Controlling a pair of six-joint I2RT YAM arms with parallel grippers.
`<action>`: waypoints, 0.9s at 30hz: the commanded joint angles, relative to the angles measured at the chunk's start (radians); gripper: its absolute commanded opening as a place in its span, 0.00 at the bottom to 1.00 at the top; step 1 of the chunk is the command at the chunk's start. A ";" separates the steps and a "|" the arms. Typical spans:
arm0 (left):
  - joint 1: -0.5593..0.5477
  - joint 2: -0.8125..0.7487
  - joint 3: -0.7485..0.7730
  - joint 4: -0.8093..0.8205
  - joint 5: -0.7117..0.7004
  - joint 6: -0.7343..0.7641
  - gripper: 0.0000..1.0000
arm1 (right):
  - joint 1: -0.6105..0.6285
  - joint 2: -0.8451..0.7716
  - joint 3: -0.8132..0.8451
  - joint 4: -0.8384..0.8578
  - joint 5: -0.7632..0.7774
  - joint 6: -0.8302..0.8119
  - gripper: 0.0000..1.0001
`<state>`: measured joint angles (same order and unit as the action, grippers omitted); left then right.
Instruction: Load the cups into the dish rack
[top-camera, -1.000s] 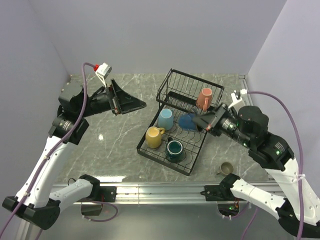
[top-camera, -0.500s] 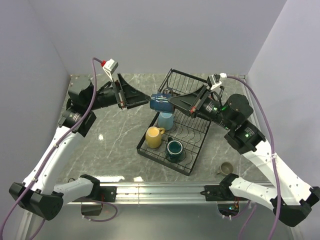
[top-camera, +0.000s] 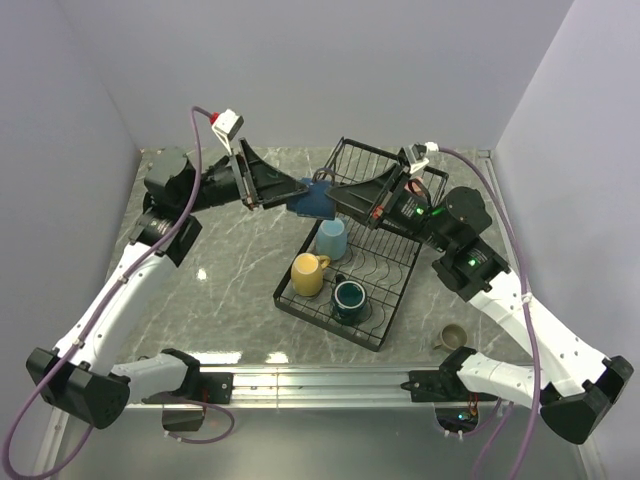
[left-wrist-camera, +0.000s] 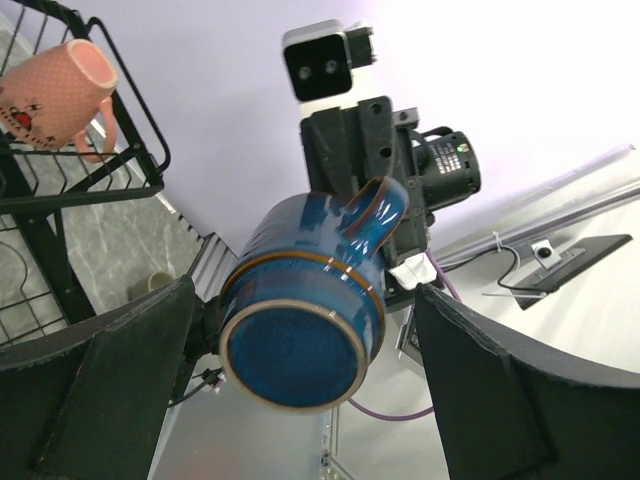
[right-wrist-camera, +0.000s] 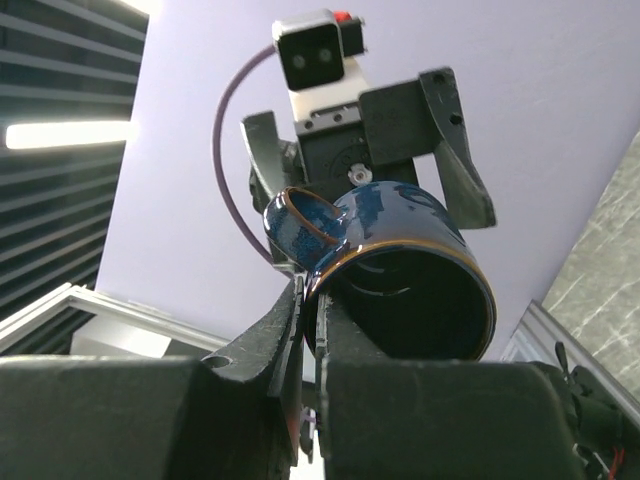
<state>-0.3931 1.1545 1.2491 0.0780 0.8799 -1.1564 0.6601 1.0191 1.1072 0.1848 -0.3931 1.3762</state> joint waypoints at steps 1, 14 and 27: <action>-0.010 0.016 0.009 0.132 0.037 -0.052 0.96 | -0.004 -0.010 0.003 0.142 -0.021 0.029 0.00; -0.035 0.033 0.018 0.114 0.030 -0.039 0.77 | -0.024 -0.022 -0.049 0.194 0.059 0.029 0.00; -0.033 0.060 0.079 0.051 0.028 -0.010 0.19 | -0.033 0.003 -0.011 0.122 0.048 -0.035 0.11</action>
<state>-0.4213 1.2114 1.2610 0.1310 0.8890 -1.1873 0.6403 1.0233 1.0443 0.2771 -0.3664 1.3914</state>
